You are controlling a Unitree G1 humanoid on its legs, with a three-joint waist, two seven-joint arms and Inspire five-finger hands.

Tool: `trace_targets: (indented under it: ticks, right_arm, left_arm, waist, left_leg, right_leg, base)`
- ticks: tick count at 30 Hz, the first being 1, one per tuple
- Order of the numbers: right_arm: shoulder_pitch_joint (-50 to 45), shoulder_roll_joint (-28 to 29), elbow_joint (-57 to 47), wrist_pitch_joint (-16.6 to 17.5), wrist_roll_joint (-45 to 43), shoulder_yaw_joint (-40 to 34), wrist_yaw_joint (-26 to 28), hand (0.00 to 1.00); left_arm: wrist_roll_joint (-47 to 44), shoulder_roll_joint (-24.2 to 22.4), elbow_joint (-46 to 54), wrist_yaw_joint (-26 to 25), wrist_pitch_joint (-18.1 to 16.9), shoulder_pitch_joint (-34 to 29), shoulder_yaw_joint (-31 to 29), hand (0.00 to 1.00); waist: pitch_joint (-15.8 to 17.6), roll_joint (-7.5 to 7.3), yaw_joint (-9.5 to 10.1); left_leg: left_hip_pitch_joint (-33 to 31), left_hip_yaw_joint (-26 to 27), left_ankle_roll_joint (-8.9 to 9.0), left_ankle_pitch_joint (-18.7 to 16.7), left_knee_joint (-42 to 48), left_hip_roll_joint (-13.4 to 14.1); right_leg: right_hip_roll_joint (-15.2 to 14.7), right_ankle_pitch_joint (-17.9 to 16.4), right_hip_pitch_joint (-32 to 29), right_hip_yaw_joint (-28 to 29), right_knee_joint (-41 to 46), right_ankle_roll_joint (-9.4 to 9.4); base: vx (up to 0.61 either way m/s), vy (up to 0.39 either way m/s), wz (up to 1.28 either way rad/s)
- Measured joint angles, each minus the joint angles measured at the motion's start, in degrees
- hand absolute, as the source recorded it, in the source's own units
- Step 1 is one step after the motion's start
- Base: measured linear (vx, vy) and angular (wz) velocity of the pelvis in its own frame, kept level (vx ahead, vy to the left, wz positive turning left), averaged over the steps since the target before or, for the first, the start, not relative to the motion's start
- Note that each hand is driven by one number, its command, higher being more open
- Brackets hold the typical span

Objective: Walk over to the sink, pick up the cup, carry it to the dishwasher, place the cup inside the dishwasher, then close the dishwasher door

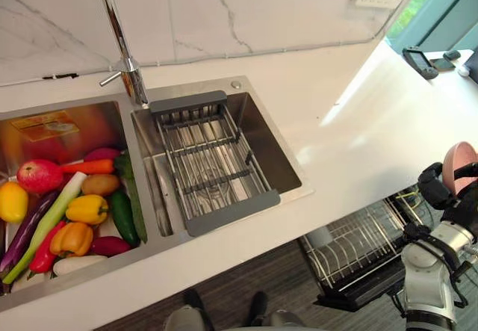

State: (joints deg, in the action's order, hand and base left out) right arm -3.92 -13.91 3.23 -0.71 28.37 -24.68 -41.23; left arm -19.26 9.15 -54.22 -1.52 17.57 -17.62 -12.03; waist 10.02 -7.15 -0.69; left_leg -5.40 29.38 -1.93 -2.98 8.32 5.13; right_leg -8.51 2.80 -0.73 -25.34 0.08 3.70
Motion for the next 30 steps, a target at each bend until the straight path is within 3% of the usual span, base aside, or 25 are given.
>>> trace_targets:
  ticks: [5, 9, 14, 22, 24, 26, 30]
  right_arm:
    - [-3.86, 3.58, 4.11, -0.70, -0.07, -2.29, -4.91, 0.00]
    - [-6.19, 6.32, 6.18, -1.21, -0.14, -2.66, -6.30, 0.00]
    - [-6.37, 7.44, 8.78, 0.02, 0.01, -2.63, -5.24, 0.00]
    - [0.40, 2.14, 12.63, 2.54, 3.03, 0.78, -3.99, 0.00]
    - [3.63, -0.96, 14.93, 3.09, 2.67, 2.19, -3.32, 0.00]
    - [7.22, -4.00, 18.79, 3.09, 2.42, 3.81, -2.90, 0.00]
    - [11.84, -5.64, 24.54, 1.89, 0.54, 4.14, -2.79, 0.00]
  left_arm:
    - [0.03, -2.58, 0.03, 0.00, -1.64, -0.40, 0.10, 1.00]
    - [0.12, -3.49, -0.02, 0.06, -1.80, -0.59, 0.31, 1.00]
    - [0.11, -3.58, -0.05, 0.26, -1.96, -0.05, 1.28, 1.00]
    - [-3.37, -4.81, -0.41, 1.60, -2.86, 3.18, 3.60, 1.00]
    - [-7.45, -4.16, -0.75, 1.90, -1.41, 3.99, 3.65, 1.00]
    - [-13.24, -3.32, -2.33, 2.79, 1.70, 6.08, 4.06, 1.00]
    - [-16.24, -3.46, -2.18, 4.60, 3.40, 6.67, 4.05, 1.00]
  waist:
    - [0.07, 4.59, -0.03]
    - [0.13, 6.81, -0.11]
    - [1.47, 8.56, -0.20]
    - [7.19, 12.68, -0.06]
    - [8.25, 12.74, 0.03]
    - [10.17, 13.32, 0.63]
    - [11.50, 14.17, 1.68]
  left_leg:
    - [0.38, -1.90, -0.42, 0.51, -0.13, -1.08]
    - [0.90, -1.32, -0.16, 0.41, -0.12, -0.96]
    - [0.90, 0.62, 0.31, -0.06, 0.15, -0.42]
    - [-3.81, -0.95, 1.00, 0.45, 0.16, -1.43]
    - [-5.09, -2.39, 1.13, 0.97, 0.01, -1.87]
    - [-6.27, -4.23, 0.10, 2.51, -0.27, -2.30]
    - [-7.73, -8.27, -0.15, 3.24, -0.35, -2.76]
  right_leg:
    - [-0.89, -0.85, 1.61, -1.37, -0.03, 1.14]
    - [-0.92, -0.87, 1.76, -0.66, -0.19, 1.19]
    - [-0.74, -0.74, 0.89, 1.22, -0.27, 0.94]
    - [-1.68, -0.27, -4.90, 1.43, 1.88, 0.61]
    - [-1.77, -0.26, -6.00, 1.09, 2.03, 0.63]
    - [-1.97, 0.03, -6.54, -0.40, 2.30, 0.66]
    - [-2.09, -0.14, -7.35, -2.08, 3.41, 0.85]
  base:
    - [-0.06, 0.040, 0.20]
    - [-0.08, 0.027, -0.06]
    - [-0.10, 0.026, -0.21]
    - [-0.06, 0.041, -0.03]
    - [0.02, 0.024, 0.13]
    - [0.05, 0.009, 0.34]
    - [0.09, -0.005, 0.25]
